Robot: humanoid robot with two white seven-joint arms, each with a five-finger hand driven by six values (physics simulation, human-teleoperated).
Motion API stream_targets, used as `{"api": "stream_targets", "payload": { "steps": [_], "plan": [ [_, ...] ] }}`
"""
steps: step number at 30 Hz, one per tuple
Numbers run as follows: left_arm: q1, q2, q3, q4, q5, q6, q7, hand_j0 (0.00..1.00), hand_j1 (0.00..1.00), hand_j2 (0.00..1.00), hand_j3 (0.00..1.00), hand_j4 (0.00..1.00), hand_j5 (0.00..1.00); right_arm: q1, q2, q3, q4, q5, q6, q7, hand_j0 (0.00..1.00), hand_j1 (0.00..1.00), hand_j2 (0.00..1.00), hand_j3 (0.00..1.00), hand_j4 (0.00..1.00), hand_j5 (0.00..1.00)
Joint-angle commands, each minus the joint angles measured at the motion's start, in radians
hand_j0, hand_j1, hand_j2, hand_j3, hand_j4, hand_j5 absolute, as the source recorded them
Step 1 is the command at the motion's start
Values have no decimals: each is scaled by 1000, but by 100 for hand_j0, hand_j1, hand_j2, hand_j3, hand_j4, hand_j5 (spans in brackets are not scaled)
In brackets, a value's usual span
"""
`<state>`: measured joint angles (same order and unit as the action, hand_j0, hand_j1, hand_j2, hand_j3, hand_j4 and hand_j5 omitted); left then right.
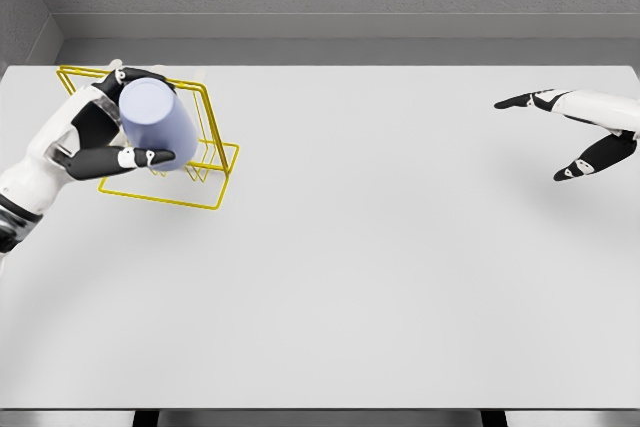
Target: Place the cup on the cup holder with both arms
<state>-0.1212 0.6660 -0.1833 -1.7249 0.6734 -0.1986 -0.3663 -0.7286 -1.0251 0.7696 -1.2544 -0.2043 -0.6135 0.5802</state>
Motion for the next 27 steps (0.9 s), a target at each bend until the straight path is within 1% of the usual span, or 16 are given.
{"api": "stream_targets", "payload": {
  "steps": [1, 8, 10, 11, 12, 14, 17, 24, 27],
  "plan": [
    [0, 0, 1, 4, 6, 1, 0, 54, 54, 54, 54, 54, 54, 0, -1, -1, 0, -7, 3, 0, 100, 100, 100, 100, 100, 100],
    [3, 3, 1, 8, 6, -1, 0, 54, 54, 54, 54, 54, 54, 0, 0, -1, -2, -7, 3, 0, 100, 100, 100, 100, 100, 100],
    [3, 4, 1, 7, 5, -2, 0, 64, 64, 64, 64, 64, 64, 0, 0, -1, -2, -7, 3, 0, 100, 100, 100, 100, 100, 100],
    [3, 4, 1, 7, 5, -4, 0, 74, 74, 74, 74, 74, 74, 0, 0, -1, -2, -7, 3, 0, 100, 100, 100, 100, 100, 100],
    [3, 4, 1, 7, 3, -4, 0, 86, 86, 86, 86, 86, 86, 0, 0, -1, -2, -7, 3, 0, 100, 100, 100, 100, 100, 100],
    [3, 4, 1, 4, 2, -5, 0, 94, 94, 94, 94, 94, 94, 0, 0, -1, -2, -7, 3, 0, 100, 100, 100, 100, 100, 100],
    [2, 6, 2, 5, -3, -10, 0, 100, 100, 100, 100, 100, 100, 0, 0, -1, -2, -7, 3, 0, 100, 100, 100, 100, 100, 100],
    [3, 6, 2, 1, -3, -13, 0, 100, 100, 100, 100, 100, 100, 0, 0, -1, -2, -7, 3, 0, 100, 100, 100, 100, 100, 100],
    [12, 7, 2, -12, 2, -31, -8, 100, 100, 100, 100, 100, 100, 0, 0, -1, -2, -7, 3, 0, 100, 100, 100, 100, 100, 100]
  ]
}}
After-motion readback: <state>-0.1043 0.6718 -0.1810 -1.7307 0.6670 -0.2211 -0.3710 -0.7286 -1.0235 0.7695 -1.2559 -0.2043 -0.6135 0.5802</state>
